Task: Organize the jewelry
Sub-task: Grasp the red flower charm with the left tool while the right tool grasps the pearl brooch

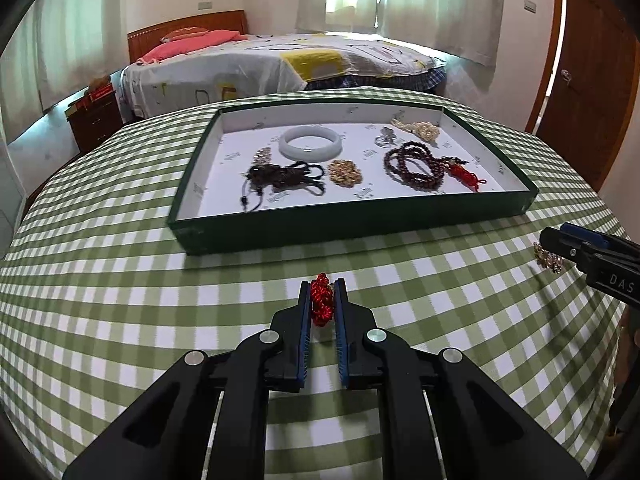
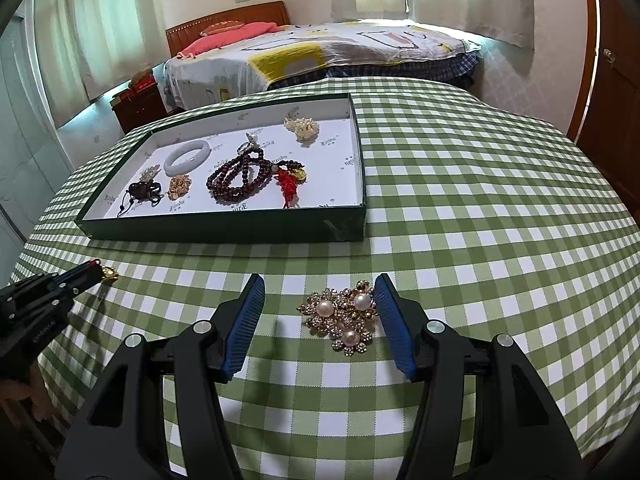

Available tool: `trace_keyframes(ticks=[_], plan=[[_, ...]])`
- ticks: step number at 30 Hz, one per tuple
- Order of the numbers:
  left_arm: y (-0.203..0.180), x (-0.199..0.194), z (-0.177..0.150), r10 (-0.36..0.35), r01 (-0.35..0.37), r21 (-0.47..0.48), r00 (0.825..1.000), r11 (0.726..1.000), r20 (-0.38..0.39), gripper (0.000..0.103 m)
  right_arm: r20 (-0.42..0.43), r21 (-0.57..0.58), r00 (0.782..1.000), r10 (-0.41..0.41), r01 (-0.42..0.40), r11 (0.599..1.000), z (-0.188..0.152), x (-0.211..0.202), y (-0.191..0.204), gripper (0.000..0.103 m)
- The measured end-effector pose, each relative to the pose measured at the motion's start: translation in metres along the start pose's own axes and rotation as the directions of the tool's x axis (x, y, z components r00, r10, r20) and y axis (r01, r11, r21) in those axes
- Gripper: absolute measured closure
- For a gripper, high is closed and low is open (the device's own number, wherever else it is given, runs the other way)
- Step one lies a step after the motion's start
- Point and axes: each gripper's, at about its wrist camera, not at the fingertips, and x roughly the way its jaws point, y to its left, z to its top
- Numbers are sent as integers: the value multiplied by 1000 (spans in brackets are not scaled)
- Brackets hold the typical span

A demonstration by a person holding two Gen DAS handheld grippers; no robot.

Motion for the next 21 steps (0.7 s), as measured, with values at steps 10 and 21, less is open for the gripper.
trace_keyframes(ticks=[10, 21], plan=[[10, -1, -1, 6, -6, -19, 1000, 1000, -5, 91, -32, -2, 999, -42, 42, 999, -3, 11, -5, 40], [15, 0, -2, 9, -9, -33, 1000, 999, -6, 91, -44, -29, 997, -57, 56, 998, -7, 18, -1, 58]])
